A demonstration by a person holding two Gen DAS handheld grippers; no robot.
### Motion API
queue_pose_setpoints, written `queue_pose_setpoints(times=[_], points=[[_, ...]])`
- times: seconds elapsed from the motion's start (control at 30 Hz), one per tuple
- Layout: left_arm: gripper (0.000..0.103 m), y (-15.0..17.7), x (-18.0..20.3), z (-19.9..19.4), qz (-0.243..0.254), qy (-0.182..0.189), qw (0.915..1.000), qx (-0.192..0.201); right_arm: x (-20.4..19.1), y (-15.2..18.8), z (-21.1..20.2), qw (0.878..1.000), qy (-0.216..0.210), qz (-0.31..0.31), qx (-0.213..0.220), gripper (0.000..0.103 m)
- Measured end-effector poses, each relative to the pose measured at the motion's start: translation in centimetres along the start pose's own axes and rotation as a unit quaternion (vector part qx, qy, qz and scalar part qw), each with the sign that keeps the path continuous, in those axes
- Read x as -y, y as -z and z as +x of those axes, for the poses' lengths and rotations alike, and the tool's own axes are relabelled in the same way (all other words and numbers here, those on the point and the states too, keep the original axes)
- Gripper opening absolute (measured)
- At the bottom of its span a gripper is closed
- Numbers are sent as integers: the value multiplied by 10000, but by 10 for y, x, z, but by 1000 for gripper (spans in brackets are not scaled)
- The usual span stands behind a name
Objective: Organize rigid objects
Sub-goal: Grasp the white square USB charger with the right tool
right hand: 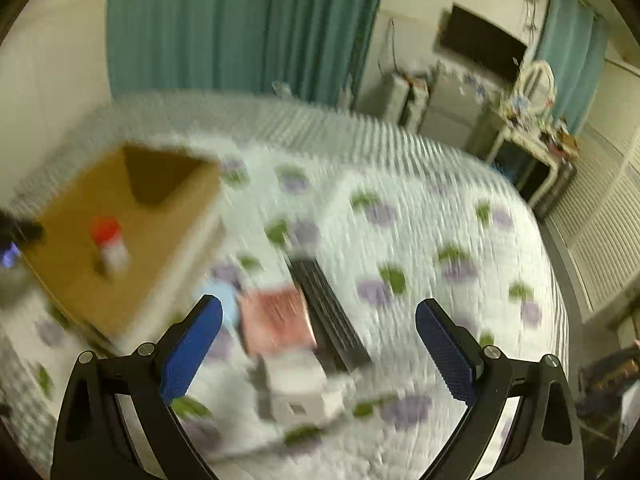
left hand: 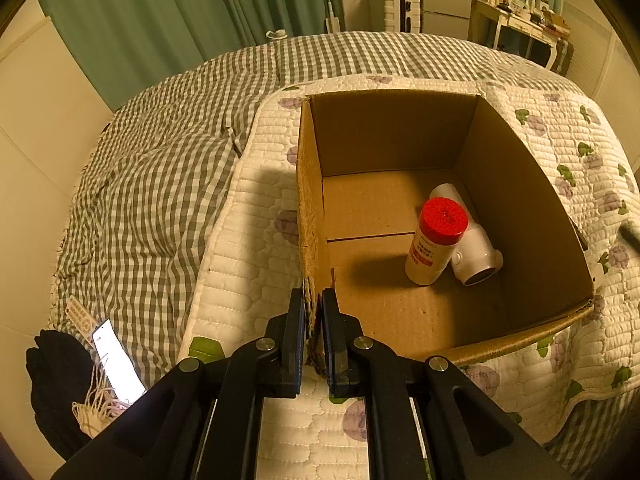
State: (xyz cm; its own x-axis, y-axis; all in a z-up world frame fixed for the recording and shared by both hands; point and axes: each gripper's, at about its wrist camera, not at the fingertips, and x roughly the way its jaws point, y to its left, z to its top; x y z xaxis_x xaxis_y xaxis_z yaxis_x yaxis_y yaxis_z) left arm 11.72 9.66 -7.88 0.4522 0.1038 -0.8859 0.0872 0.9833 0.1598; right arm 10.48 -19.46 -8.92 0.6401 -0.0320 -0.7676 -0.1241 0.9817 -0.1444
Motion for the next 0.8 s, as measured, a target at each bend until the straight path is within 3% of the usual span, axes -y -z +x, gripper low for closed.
queue_pose_setpoints(times=[0.23, 0.4, 0.57, 0.67, 0.73, 0.8], points=[[8, -1, 3, 0, 13, -70, 10000, -20, 0, 67, 42, 9961, -77, 56, -878, 98], [8, -2, 3, 0, -34, -93, 9999, -16, -13, 71, 61, 9941, 86, -180, -1070, 98], [8, -2, 3, 0, -3, -107, 9999, -15, -10, 69, 64, 9946, 57, -15, -1033, 98], [8, -1, 3, 0, -1, -112, 9999, -14, -8, 66, 67, 9948, 90, 95, -1005, 89], [8, -2, 3, 0, 3, -116, 9999, -13, -8, 64, 70, 9944, 86, 113, -1049, 75], [8, -2, 3, 0, -7, -106, 9999, -14, -8, 64, 69, 9946, 41, 115, -1031, 69]])
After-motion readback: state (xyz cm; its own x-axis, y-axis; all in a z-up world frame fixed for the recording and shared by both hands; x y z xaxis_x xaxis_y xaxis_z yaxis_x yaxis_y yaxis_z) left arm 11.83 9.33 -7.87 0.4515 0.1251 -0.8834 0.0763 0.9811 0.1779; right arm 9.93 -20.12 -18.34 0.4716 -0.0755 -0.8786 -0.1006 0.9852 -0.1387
